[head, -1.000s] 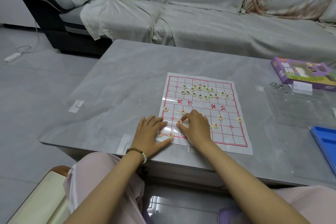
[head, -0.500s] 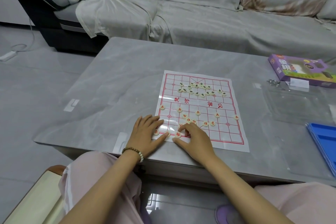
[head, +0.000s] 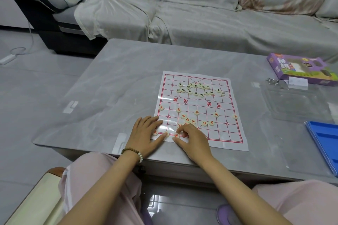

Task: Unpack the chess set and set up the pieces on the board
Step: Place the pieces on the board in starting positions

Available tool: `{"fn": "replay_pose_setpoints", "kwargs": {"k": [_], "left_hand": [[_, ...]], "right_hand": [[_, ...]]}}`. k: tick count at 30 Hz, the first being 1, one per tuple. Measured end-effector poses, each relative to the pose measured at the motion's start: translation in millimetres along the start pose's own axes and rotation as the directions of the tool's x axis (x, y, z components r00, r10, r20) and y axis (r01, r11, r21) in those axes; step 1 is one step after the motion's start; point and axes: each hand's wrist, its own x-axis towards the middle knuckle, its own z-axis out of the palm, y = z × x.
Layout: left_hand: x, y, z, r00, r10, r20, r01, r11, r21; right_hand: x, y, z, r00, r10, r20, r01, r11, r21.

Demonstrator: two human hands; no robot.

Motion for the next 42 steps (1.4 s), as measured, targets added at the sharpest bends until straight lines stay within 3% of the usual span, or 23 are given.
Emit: {"fn": "replay_pose_setpoints", "kwargs": {"k": [4, 8, 30, 34, 38, 42], "left_hand": [[-1, 0, 0, 1.000, 0.007, -0.021, -0.007, 0.999, -0.032], [-1, -1, 1, 1.000, 0.007, -0.021, -0.007, 0.999, -0.036], [2, 1, 0, 1.000, 0.009, -0.020, -0.010, 1.000, -0.024], [13, 12, -4, 0.996, -0.032, -0.080, 0.023, 0.994, -0.105], [27, 38, -5, 0.999, -0.035, -0.034, 0.029, 0.988, -0.152], [27, 54, 3, 0.999, -0.022, -0.035, 0.017, 0.988, -0.151]], "right_hand": [[0, -1, -1, 0.999, -0.022, 0.026, 0.021, 0.999, 0.032], [-4, -3, 0, 0.998, 0.018, -0.052, -0.017, 1.000, 0.025], [-1, 6, -2, 1.000, -0.005, -0.009, 0.006, 0.992, 0.129], [14, 19, -26, 0.989, 0.078, -0.126, -0.050, 0.977, 0.209], [39, 30, -49, 0.981, 0.191, -0.030, -0.187, 0.977, 0.098], [57, 25, -51, 0.985, 0.171, 0.037, -0.172, 0.985, 0.017]]}}
